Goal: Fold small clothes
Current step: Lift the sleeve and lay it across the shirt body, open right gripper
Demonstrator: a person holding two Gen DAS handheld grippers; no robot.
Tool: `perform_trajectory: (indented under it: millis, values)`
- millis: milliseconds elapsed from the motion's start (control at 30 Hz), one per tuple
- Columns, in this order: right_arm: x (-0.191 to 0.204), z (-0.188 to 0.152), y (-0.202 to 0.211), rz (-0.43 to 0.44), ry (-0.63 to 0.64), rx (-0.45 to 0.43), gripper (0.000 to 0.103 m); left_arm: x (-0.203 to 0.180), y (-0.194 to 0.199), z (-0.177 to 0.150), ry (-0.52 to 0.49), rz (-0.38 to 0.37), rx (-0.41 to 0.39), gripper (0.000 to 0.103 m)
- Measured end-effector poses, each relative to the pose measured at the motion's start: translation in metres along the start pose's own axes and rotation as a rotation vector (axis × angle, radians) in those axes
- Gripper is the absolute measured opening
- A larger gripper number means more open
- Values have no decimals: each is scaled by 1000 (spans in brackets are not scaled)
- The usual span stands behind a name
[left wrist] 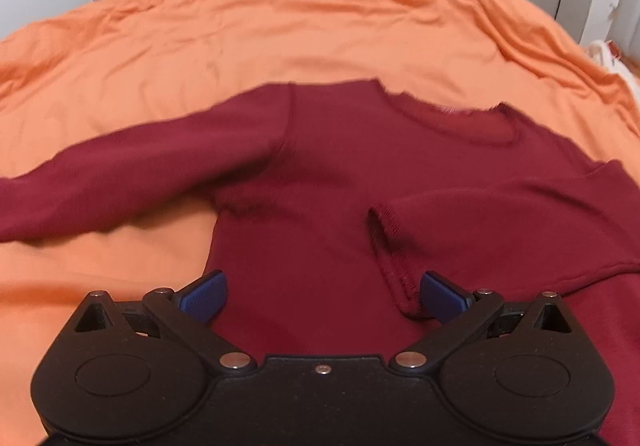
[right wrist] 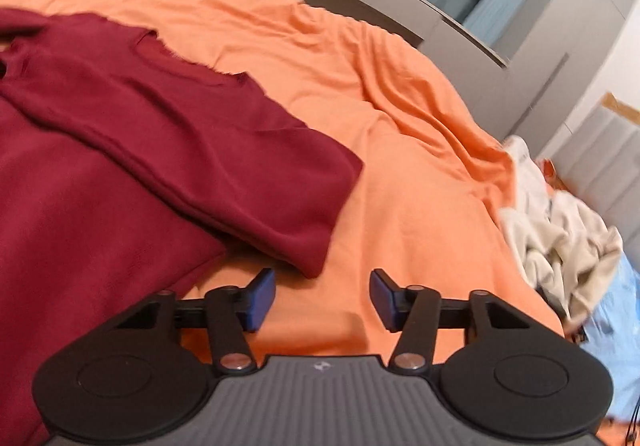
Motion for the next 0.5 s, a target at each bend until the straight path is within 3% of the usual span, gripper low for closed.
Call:
perform_trajectory:
  millis: [100,167,267,367,500]
  values:
    - [3,8,-6,0,17,-30,37,0,-2,-2,-5,8,10,102]
    - [5,9,-6,-1,27,-24,12,0,-4,-4,-13,16,22,102]
    - [2,8,-6,-3,0,15,6,-1,-6,-5,-25,25,31,103]
    - [-6,6,-6,67,-99,61,5,-2,-7,-6,-27,28,35,103]
    - [-5,0,-15,87,-120,101,5,-2,-7,-7,-29,26,43,103]
Point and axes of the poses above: each gripper's, at about its wrist camera, not at the fingertips, and y roughly against the way its jaws point, x to its left, z to its top, the point moved 8 cm from there along -y, roughly the way its jaws point, and after that the axes turned 9 degrees about x, right-handed, at the moved point
